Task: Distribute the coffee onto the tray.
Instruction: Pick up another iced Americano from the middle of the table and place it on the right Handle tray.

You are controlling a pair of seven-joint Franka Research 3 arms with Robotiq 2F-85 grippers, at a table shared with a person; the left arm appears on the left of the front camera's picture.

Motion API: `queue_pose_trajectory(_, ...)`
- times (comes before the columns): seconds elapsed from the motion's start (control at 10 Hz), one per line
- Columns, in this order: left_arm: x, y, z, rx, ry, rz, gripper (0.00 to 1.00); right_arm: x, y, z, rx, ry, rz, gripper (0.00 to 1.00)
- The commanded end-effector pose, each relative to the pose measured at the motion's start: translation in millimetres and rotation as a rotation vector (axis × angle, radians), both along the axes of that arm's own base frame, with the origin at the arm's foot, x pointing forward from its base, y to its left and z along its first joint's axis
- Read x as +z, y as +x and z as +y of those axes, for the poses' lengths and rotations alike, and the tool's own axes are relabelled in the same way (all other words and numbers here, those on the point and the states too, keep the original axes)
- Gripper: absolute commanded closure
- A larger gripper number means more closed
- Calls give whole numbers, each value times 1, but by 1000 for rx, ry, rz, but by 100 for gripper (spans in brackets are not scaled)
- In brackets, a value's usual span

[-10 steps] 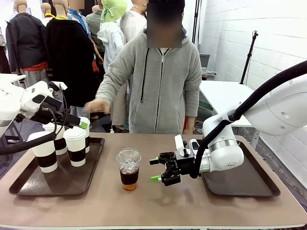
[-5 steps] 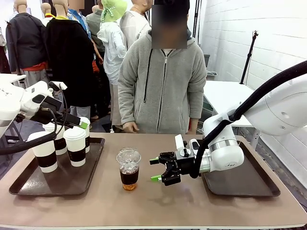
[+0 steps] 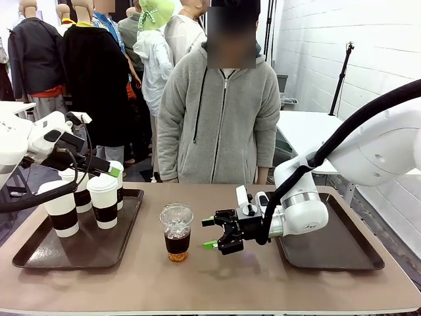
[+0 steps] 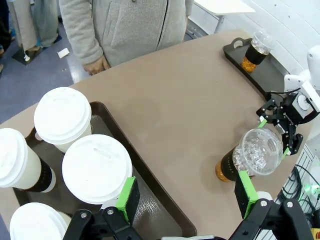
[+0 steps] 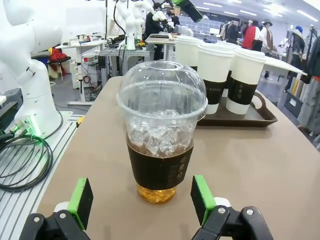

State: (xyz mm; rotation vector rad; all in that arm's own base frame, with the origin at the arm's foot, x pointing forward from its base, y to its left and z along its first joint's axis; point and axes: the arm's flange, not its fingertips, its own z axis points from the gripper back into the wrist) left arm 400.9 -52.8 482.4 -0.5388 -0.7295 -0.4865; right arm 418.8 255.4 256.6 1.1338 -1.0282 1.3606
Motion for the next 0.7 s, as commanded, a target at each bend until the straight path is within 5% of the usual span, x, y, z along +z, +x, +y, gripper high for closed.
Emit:
queue_pose_trajectory(0.0,-4,4,1,-20,-11,-15,0,-13,10,15,-14,38,-12,0)
queue_pose_trajectory(0.6,-4,4,1,-20,-11,-15,0,-26,23,40,24,60,6,0)
